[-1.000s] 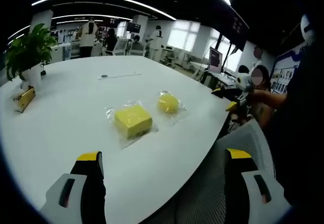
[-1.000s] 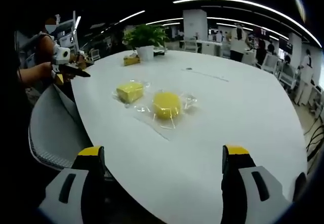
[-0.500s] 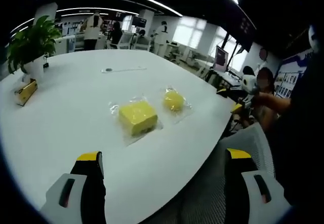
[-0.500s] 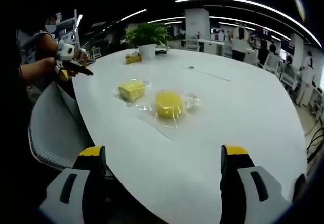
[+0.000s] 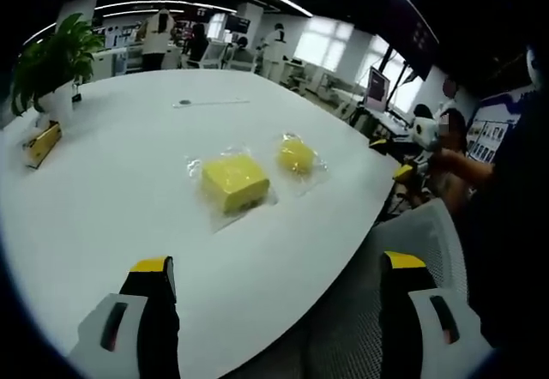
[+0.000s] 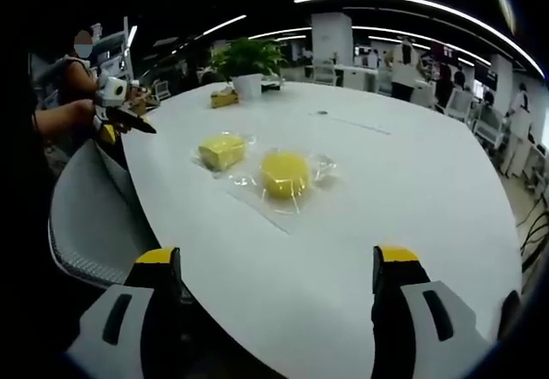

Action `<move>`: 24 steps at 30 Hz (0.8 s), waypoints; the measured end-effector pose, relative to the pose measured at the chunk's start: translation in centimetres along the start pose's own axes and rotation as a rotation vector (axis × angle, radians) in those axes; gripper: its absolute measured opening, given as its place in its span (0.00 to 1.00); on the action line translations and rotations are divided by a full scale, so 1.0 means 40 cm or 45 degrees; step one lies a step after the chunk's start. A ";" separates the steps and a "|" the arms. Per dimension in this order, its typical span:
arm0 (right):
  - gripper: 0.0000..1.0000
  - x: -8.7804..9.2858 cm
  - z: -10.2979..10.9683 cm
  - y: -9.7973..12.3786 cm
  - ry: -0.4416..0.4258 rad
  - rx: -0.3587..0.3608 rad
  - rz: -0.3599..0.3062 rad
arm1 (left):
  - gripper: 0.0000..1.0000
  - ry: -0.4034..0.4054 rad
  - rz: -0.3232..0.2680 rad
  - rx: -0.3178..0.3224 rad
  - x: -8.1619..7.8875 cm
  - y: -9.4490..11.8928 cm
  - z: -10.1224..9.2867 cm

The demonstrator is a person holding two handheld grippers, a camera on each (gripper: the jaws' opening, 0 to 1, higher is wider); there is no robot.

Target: Compare the silicone blocks by pressing each to a similar depth, holding the contact briefly, and releasing to observe deformation and rebound differences across the visible hardness samples.

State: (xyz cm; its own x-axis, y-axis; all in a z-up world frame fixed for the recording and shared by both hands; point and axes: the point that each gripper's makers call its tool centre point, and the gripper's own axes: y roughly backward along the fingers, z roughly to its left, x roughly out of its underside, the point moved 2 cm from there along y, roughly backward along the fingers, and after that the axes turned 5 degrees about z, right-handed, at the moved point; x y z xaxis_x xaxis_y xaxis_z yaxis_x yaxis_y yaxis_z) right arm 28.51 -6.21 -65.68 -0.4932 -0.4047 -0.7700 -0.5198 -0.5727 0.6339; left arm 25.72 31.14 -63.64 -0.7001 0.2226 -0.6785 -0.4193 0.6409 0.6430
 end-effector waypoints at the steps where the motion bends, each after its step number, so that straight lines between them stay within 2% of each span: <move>1: 0.85 0.001 0.001 0.000 0.001 -0.001 0.003 | 0.97 0.026 0.000 0.004 -0.001 -0.001 0.002; 4: 0.84 0.008 0.002 0.000 0.013 0.000 0.022 | 0.94 0.148 -0.008 0.001 -0.025 -0.015 0.033; 13: 0.82 -0.003 0.001 0.026 -0.020 0.015 -0.022 | 0.87 0.159 0.041 0.017 -0.109 -0.083 0.085; 16: 0.81 -0.001 -0.004 0.029 -0.025 0.028 -0.026 | 0.81 0.202 0.015 0.043 -0.151 -0.109 0.103; 18: 0.82 0.002 -0.006 0.030 -0.044 0.046 -0.030 | 0.75 0.225 -0.022 0.011 -0.182 -0.131 0.135; 20: 0.87 -0.001 -0.015 0.033 -0.047 0.086 -0.044 | 0.74 0.258 -0.024 -0.007 -0.194 -0.147 0.155; 23: 0.83 -0.001 -0.015 0.045 -0.066 0.083 -0.056 | 0.71 0.419 -0.068 0.015 -0.220 -0.179 0.182; 24: 0.82 0.000 -0.015 0.046 -0.070 0.080 -0.055 | 0.69 0.434 -0.082 0.030 -0.227 -0.187 0.186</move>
State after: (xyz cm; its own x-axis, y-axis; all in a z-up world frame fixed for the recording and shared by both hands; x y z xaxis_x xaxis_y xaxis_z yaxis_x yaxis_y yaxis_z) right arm 27.95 -7.69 -64.54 -0.5062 -0.3399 -0.7926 -0.5834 -0.5419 0.6050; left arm 39.50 29.78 -64.93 -0.8271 -0.0749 -0.5571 -0.4586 0.6631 0.5916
